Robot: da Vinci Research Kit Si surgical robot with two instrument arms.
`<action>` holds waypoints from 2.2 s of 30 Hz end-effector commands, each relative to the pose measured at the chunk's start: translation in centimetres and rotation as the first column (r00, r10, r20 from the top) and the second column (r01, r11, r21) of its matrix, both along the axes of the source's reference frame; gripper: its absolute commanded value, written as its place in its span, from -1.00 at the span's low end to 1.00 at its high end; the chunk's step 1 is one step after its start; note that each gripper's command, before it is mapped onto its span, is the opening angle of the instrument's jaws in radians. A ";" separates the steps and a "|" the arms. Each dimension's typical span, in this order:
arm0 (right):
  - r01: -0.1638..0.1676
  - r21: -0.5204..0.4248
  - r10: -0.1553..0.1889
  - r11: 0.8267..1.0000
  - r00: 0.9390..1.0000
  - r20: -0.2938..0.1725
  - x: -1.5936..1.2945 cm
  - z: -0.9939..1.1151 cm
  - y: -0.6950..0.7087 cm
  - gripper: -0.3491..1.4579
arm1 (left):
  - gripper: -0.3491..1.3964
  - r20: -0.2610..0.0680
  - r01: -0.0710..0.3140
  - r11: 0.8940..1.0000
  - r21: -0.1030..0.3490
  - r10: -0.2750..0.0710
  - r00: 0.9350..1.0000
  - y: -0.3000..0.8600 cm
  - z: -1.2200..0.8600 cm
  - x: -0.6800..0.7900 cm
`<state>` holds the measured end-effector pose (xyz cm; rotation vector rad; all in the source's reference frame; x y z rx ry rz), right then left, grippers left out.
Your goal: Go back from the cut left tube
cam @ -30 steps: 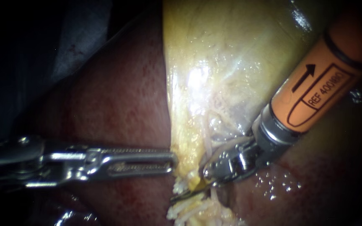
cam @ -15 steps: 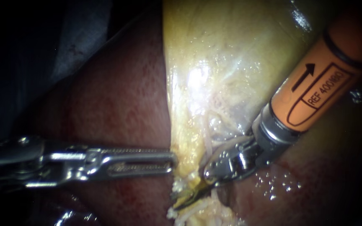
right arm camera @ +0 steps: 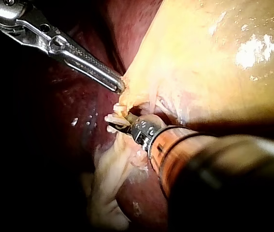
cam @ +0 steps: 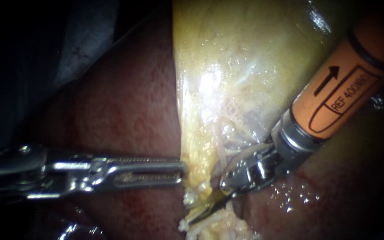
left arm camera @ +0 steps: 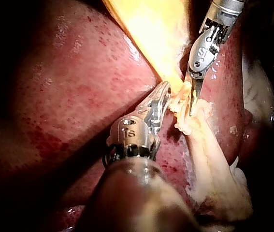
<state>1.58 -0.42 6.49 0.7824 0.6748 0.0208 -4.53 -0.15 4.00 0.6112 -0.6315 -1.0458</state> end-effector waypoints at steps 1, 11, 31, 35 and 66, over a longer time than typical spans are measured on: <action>-0.004 -0.001 0.004 1.000 1.000 -0.001 -0.02 -0.02 0.02 -0.13 | -1.00 0.001 -0.001 1.000 0.001 0.001 1.000 0.00 0.00 0.00; -0.082 -0.041 0.082 0.996 0.997 -0.002 -0.33 -0.28 0.29 -0.15 | -1.00 0.001 -0.002 1.000 0.001 0.002 1.000 0.01 0.01 0.02; -0.179 -0.127 0.174 0.976 0.984 -0.047 -1.07 -0.92 1.10 -0.07 | -1.00 0.002 -0.002 1.000 0.001 0.002 1.000 0.01 0.01 0.02; -0.208 -0.149 0.199 0.967 0.977 -0.072 -1.15 -1.02 1.22 0.10 | -1.00 0.002 -0.002 1.000 0.001 0.002 1.000 0.01 0.01 0.02; -0.232 -0.178 0.221 0.956 0.972 -0.081 -1.38 -1.16 1.38 0.21 | -1.00 0.067 0.049 0.994 -0.097 -0.043 0.997 0.46 -0.11 -0.10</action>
